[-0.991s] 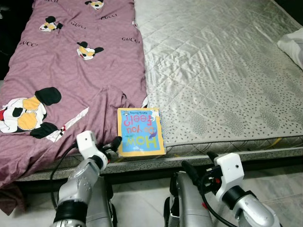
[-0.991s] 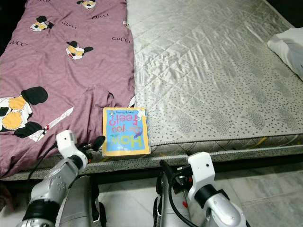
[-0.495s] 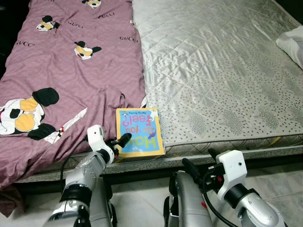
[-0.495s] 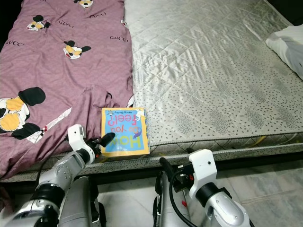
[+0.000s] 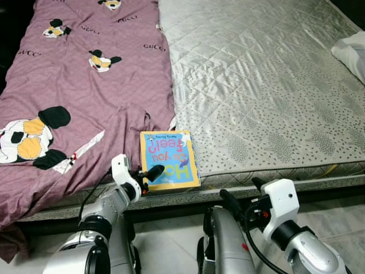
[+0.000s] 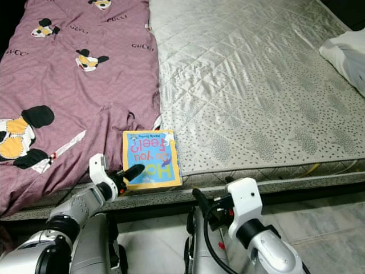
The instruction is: Clean up the room
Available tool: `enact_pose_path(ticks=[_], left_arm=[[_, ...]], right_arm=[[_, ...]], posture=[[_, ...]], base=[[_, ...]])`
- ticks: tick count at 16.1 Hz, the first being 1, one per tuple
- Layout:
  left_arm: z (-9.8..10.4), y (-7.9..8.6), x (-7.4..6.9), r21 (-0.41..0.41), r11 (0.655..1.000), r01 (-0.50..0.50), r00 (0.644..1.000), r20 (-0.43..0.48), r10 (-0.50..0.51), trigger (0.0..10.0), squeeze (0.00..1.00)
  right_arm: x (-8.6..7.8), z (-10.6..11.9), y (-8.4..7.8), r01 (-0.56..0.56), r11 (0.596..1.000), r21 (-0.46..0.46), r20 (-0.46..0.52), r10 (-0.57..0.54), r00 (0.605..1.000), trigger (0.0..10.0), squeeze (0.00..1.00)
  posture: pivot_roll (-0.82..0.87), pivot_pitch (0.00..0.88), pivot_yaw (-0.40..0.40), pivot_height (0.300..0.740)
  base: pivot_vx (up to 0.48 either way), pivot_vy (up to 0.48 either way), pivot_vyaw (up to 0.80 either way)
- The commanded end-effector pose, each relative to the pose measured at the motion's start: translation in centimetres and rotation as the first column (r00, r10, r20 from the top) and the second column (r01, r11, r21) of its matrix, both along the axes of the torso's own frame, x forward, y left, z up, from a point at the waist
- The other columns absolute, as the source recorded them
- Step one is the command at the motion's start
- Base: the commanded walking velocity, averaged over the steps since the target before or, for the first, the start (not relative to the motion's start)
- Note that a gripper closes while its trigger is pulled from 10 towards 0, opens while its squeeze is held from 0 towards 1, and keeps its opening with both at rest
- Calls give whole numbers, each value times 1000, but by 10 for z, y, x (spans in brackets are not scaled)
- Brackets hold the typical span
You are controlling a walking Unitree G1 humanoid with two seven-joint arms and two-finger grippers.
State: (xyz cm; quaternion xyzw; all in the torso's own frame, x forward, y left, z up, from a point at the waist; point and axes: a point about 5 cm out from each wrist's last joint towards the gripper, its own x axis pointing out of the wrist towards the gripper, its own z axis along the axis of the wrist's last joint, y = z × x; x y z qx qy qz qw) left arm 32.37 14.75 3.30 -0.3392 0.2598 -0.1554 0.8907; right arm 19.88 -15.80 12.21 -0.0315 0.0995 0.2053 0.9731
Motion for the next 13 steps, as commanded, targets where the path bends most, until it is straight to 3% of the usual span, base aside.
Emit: enact_pose_path(ticks=[1,13], left_arm=[[1,-1,1,-27,1000,6,1000,-2,-6,0,0],[13,-1,11,-94,995,-30,998,52,35,0,0]], right_arm=[[0,4,-2,10,1000,-14,18,-10,1000,10000,0],[5,-1,-8,20,999,-36,26,-19,999,10000,0]], posture=[[-229,226,-37,577],[-230,228,-43,577]], base=[[0,0,0],[0,0,0]])
